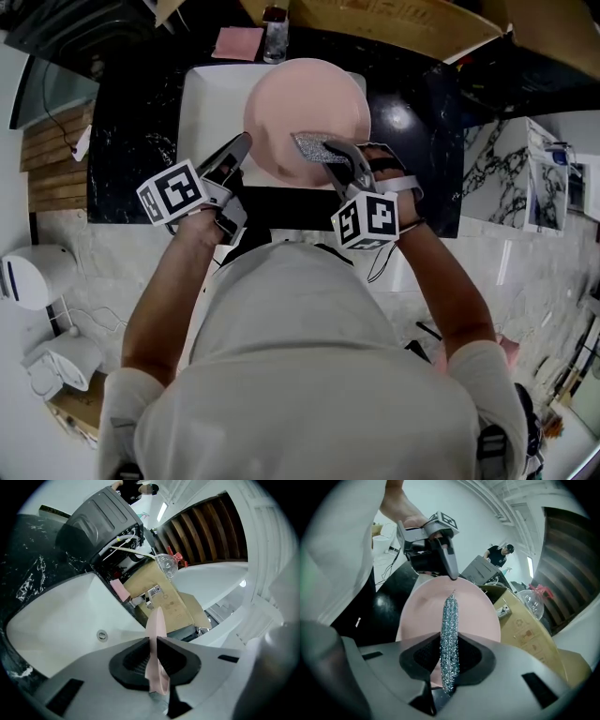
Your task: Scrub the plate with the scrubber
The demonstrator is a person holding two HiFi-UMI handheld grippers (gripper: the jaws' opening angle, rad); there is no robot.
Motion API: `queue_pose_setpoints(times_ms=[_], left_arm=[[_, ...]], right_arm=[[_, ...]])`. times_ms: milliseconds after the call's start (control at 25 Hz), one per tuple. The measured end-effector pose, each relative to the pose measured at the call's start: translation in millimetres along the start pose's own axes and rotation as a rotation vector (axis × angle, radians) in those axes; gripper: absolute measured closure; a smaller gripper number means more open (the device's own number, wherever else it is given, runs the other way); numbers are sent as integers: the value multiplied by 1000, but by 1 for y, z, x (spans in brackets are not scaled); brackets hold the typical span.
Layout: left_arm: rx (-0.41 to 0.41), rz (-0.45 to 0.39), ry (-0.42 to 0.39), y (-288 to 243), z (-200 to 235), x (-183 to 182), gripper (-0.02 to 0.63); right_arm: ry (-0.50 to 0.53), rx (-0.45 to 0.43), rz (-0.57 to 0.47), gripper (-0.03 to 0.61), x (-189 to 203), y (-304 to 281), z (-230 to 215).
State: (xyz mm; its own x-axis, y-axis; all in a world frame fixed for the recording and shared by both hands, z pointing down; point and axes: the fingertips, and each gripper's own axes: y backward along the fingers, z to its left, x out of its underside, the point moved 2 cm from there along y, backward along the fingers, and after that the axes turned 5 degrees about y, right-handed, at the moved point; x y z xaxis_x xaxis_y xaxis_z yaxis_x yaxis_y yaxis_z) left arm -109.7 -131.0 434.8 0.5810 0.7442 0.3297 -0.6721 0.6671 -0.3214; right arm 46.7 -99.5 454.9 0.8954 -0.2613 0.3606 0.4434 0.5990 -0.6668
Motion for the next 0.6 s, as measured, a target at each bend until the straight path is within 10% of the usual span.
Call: queue_pose_setpoints(times_ms=[240,600], left_arm=[[-12,10,-11,-2,3,2,569],[9,91,-44,-4,-3,17,569]], right_arm=[[-11,-64,-35,499,-2,15,17],[123,117,-20,499,4,3,-68]])
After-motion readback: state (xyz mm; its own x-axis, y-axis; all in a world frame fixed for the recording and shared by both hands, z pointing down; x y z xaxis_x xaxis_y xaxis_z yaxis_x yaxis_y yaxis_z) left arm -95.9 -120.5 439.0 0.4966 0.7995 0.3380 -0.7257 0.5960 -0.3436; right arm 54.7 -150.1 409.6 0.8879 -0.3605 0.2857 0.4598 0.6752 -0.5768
